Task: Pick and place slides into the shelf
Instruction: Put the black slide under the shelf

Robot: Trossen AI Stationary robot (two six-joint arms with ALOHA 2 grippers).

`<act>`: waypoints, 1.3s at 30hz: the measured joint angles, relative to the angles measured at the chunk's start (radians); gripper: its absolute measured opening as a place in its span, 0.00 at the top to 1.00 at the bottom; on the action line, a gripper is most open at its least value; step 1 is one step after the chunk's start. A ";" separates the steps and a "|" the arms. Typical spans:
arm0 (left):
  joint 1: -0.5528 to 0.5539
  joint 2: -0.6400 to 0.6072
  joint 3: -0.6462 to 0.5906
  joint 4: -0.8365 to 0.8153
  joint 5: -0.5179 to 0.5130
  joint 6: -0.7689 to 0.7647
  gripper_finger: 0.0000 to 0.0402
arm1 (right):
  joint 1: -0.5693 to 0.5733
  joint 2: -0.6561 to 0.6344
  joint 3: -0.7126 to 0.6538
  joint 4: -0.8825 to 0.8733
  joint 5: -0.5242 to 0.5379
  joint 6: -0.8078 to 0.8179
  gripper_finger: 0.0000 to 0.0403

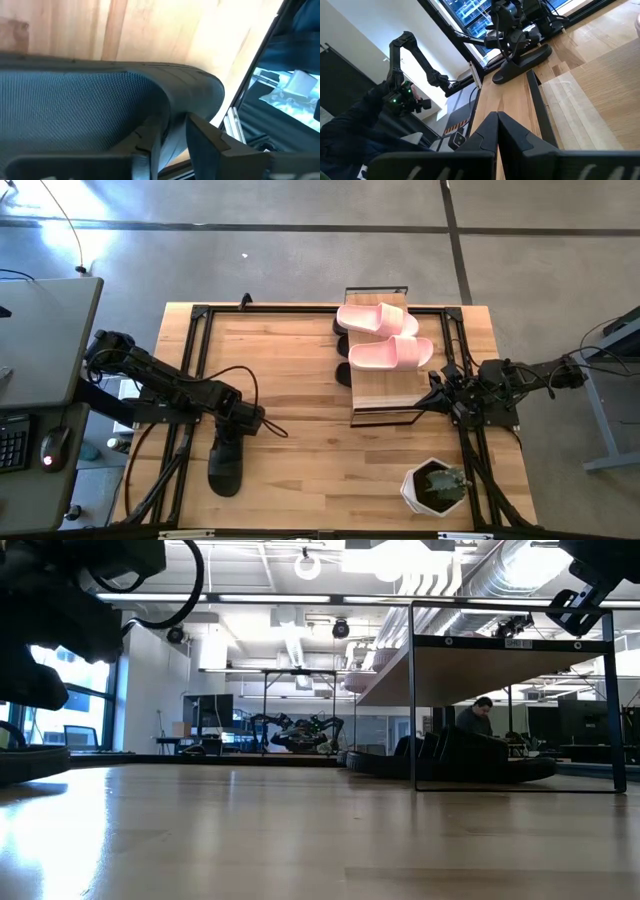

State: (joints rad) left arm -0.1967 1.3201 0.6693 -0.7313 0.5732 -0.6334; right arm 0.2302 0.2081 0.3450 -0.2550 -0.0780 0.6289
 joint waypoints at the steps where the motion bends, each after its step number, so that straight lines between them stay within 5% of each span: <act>1: 0.000 0.000 0.000 0.007 0.003 0.000 0.83 | 0.000 0.000 0.000 0.000 0.000 0.000 1.00; 8: 0.000 -0.001 0.000 0.035 0.028 -0.003 0.97 | 0.000 0.000 0.000 0.000 0.000 0.000 1.00; 21: 0.000 -0.022 0.000 0.146 -0.052 -0.079 0.99 | 0.000 0.000 0.000 0.000 0.000 -0.001 1.00; 30: 0.023 -0.129 0.102 0.163 -0.270 -0.105 1.00 | 0.000 0.000 0.000 0.000 0.000 -0.008 1.00; 39: 0.181 -0.175 0.231 0.165 -0.678 -0.073 1.00 | 0.000 0.000 0.000 0.000 0.000 -0.021 1.00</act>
State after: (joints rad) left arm -0.0161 1.1450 0.8999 -0.5664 -0.1046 -0.7068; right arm 0.2301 0.2081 0.3450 -0.2554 -0.0784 0.6083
